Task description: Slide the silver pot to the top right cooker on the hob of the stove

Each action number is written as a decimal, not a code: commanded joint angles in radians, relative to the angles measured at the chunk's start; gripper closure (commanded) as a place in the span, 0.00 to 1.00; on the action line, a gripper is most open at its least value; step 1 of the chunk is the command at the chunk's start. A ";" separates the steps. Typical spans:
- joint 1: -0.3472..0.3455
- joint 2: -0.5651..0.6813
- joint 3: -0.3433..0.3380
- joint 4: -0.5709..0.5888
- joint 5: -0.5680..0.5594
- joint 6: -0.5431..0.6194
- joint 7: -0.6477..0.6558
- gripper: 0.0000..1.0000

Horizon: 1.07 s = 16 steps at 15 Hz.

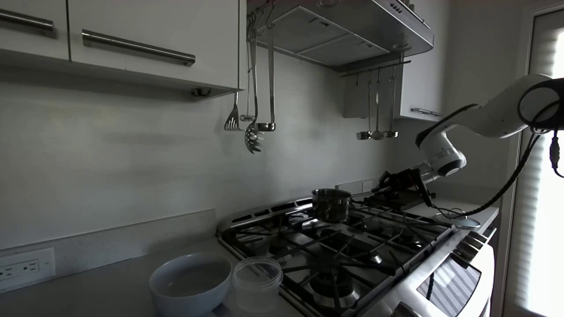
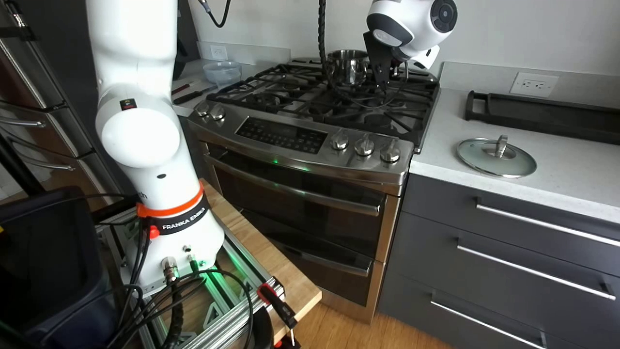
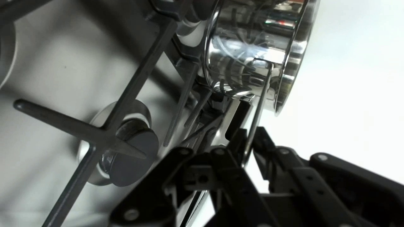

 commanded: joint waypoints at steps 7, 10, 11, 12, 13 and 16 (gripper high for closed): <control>-0.016 -0.068 -0.043 -0.101 0.101 0.058 -0.080 0.97; -0.010 -0.061 -0.044 -0.101 0.175 0.109 -0.099 0.97; -0.007 -0.058 -0.043 -0.100 0.196 0.124 -0.105 0.97; -0.004 -0.056 -0.043 -0.100 0.213 0.136 -0.113 0.97; -0.002 -0.056 -0.044 -0.100 0.228 0.155 -0.115 0.97; 0.005 -0.054 -0.044 -0.099 0.268 0.195 -0.128 0.97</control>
